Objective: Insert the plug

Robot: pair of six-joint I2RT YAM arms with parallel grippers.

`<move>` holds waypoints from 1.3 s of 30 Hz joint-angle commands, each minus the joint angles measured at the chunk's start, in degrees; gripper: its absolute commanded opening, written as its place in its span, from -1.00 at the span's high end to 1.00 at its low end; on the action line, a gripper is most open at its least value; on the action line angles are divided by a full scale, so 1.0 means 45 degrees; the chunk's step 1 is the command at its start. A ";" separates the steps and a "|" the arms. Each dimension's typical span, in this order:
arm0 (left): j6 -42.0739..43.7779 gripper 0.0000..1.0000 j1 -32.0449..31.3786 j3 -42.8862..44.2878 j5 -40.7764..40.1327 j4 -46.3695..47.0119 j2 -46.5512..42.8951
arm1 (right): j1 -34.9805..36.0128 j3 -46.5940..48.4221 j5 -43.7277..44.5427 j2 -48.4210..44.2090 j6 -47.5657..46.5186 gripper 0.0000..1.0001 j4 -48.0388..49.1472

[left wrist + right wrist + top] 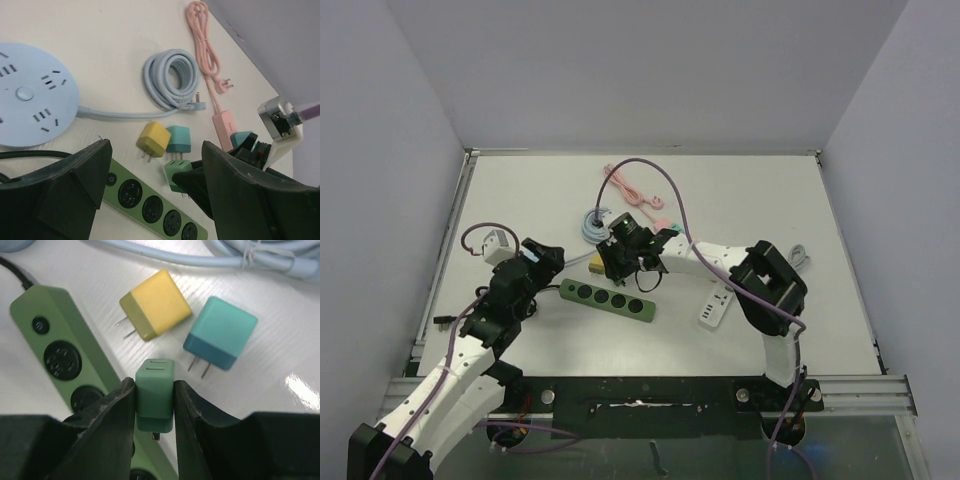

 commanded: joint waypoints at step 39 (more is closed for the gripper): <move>-0.1480 0.01 -0.0035 0.2044 1.3975 1.4090 0.3989 | -0.1868 -0.7026 -0.6422 -0.9406 0.7619 0.68 1.4018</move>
